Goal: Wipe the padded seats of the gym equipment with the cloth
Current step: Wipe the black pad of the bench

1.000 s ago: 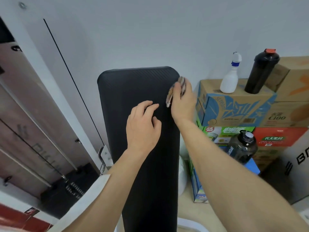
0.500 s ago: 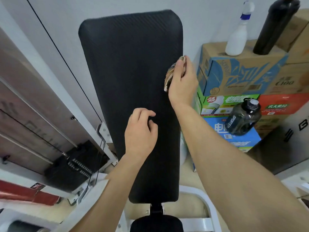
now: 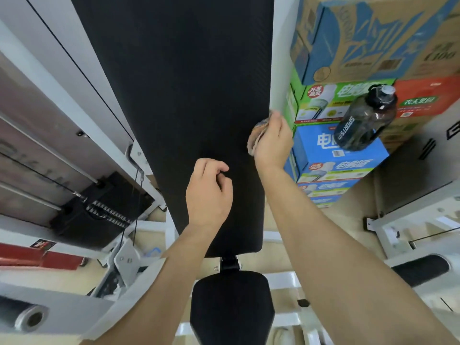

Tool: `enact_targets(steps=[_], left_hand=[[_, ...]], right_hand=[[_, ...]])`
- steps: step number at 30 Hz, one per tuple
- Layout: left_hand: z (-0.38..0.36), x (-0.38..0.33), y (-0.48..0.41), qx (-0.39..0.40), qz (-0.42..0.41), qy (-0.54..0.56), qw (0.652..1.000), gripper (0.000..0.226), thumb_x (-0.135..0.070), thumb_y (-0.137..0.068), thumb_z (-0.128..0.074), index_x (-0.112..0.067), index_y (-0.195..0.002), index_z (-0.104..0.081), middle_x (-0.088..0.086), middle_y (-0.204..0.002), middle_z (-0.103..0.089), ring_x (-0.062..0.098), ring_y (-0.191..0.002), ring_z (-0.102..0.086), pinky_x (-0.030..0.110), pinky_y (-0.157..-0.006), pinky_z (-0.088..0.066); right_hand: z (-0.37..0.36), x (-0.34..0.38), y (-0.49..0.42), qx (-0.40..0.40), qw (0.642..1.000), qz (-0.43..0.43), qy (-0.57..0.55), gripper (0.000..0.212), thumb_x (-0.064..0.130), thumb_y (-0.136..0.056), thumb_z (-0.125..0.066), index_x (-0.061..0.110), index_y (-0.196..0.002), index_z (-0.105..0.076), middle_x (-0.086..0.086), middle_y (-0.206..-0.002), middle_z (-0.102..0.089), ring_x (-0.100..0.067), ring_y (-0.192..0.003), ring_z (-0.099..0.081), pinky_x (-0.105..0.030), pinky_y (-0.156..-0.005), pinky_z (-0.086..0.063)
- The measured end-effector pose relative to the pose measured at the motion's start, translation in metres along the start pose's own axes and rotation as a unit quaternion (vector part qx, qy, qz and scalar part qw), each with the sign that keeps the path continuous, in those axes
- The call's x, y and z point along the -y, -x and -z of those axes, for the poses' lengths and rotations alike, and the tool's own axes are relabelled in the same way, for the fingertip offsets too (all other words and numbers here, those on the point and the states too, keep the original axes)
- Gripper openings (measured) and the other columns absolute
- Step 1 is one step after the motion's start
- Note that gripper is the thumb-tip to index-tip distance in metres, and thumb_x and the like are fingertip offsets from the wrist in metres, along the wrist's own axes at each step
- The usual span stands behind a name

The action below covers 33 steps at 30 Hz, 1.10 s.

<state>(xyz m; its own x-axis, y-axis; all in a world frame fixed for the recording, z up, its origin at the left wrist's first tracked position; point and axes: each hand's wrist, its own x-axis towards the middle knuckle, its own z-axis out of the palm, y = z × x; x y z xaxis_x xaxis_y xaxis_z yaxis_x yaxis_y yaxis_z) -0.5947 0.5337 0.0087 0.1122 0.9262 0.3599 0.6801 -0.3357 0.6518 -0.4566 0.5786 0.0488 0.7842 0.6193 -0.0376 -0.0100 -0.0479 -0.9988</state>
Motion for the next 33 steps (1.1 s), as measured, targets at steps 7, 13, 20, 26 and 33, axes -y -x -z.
enact_targets(steps=[7,13,20,26,33], left_hand=[[-0.029,0.034,0.039,0.052,0.004,-0.008,0.999,0.016,-0.006,-0.088,-0.059,-0.02,-0.094,-0.064,-0.01,-0.101,-0.056,0.008,-0.072,-0.057,0.028,-0.066,-0.052],[-0.058,0.074,0.082,0.093,0.019,-0.008,0.995,0.018,-0.004,-0.085,-0.059,-0.021,-0.089,-0.061,-0.012,-0.097,-0.055,0.009,-0.07,-0.056,0.032,-0.064,-0.052],[-0.079,0.089,0.104,0.091,0.036,0.012,0.995,0.02,-0.002,-0.086,-0.058,-0.021,-0.092,-0.063,-0.012,-0.096,-0.056,0.008,-0.075,-0.059,0.031,-0.067,-0.053],[-0.111,0.121,0.168,0.15,0.078,0.021,0.985,0.02,-0.005,-0.087,-0.061,-0.024,-0.094,-0.063,-0.015,-0.098,-0.054,0.004,-0.077,-0.058,0.027,-0.067,-0.053],[-0.132,0.146,0.194,0.162,0.155,0.051,0.973,0.019,-0.005,-0.089,-0.059,-0.023,-0.095,-0.065,-0.012,-0.1,-0.055,-0.001,-0.083,-0.059,0.013,-0.069,-0.047]], right_hand=[[0.015,-0.111,0.029,-0.025,0.996,-0.025,0.085,0.041,0.03,-0.107,-0.036,0.009,-0.1,-0.071,0.002,-0.082,-0.06,-0.016,-0.083,-0.056,-0.028,-0.07,-0.035],[0.045,-0.202,0.052,0.037,0.984,-0.107,0.135,0.038,0.033,-0.103,-0.031,0.018,-0.085,-0.061,-0.013,-0.09,-0.065,-0.024,-0.088,-0.056,-0.037,-0.086,-0.044],[0.024,-0.151,0.023,0.019,0.997,0.076,0.017,0.034,0.028,-0.105,-0.037,0.014,-0.099,-0.068,0.008,-0.09,-0.062,0.003,-0.084,-0.056,-0.019,-0.081,-0.045],[0.077,-0.285,0.079,0.091,0.971,-0.13,0.177,0.035,0.015,-0.106,-0.033,0.012,-0.084,-0.06,0.009,-0.072,-0.055,-0.015,-0.079,-0.051,-0.013,-0.063,-0.034],[0.059,-0.259,0.048,0.069,0.992,-0.046,0.096,0.038,0.014,-0.102,-0.035,0.018,-0.075,-0.061,0.011,-0.066,-0.055,0.006,-0.062,-0.053,-0.012,-0.06,-0.04]])
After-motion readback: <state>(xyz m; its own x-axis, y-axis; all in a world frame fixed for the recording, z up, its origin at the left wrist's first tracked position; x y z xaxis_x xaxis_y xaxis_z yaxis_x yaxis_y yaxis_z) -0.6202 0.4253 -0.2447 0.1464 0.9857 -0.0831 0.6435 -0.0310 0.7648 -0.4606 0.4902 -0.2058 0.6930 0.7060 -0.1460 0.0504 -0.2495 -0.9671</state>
